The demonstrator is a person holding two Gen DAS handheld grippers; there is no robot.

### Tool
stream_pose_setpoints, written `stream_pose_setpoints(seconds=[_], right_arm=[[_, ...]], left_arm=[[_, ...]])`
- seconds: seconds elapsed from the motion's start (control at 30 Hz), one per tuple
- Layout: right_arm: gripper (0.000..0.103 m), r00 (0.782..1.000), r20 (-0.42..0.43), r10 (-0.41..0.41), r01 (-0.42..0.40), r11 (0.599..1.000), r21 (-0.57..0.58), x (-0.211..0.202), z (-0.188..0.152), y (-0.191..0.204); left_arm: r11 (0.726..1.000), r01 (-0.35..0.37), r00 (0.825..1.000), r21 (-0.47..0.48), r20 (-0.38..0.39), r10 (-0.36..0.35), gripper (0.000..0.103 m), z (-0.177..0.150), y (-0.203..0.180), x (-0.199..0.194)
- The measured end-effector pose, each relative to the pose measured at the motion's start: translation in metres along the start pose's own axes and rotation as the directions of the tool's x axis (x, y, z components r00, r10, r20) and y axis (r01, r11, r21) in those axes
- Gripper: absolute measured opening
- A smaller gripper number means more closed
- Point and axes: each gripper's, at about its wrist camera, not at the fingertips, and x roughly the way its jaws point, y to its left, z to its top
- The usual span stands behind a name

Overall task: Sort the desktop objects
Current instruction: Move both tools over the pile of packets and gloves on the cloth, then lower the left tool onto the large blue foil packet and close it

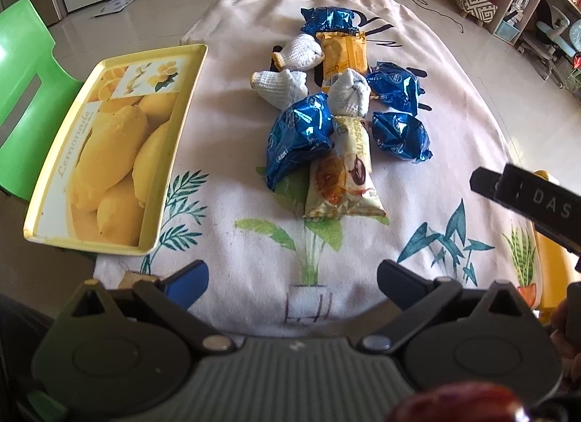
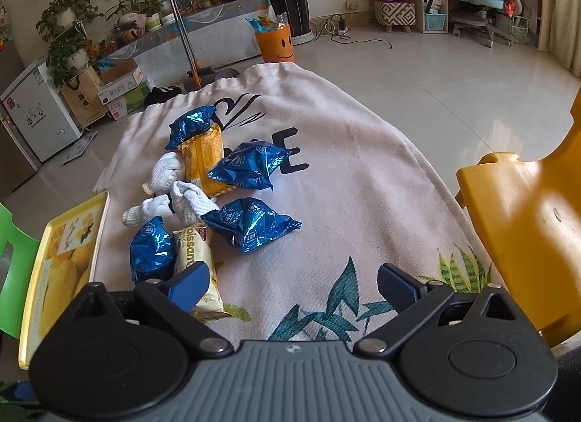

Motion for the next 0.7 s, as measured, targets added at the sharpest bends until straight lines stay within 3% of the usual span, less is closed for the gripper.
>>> stream_pose_setpoints(seconds=[0.23, 0.4, 0.57, 0.7], right_arm=[[0.092, 0.999, -0.034, 0.023, -0.021, 0.999, 0.038, 0.002, 0.015, -0.004], [0.091, 0.998, -0.051, 0.030, -0.030, 0.999, -0.017, 0.003, 0.040, 0.005], [0.091, 0.997, -0.047, 0.061, -0.065, 0.994, -0.092, 0.009, 0.065, 0.015], [0.091, 0.997, -0.054, 0.060, -0.066, 0.991, -0.120, 0.022, 0.067, 0.016]], left_arm=[[0.999, 0.019, 1.000, 0.026, 0.017, -0.019, 0.102, 0.024, 0.003, 0.008], [0.996, -0.003, 1.000, 0.093, 0.025, 0.001, 0.102, 0.044, 0.003, 0.016], [0.994, 0.038, 0.999, 0.099, 0.014, -0.040, 0.102, 0.069, 0.008, 0.025], [0.987, 0.023, 0.998, 0.157, 0.046, -0.031, 0.102, 0.079, 0.005, 0.031]])
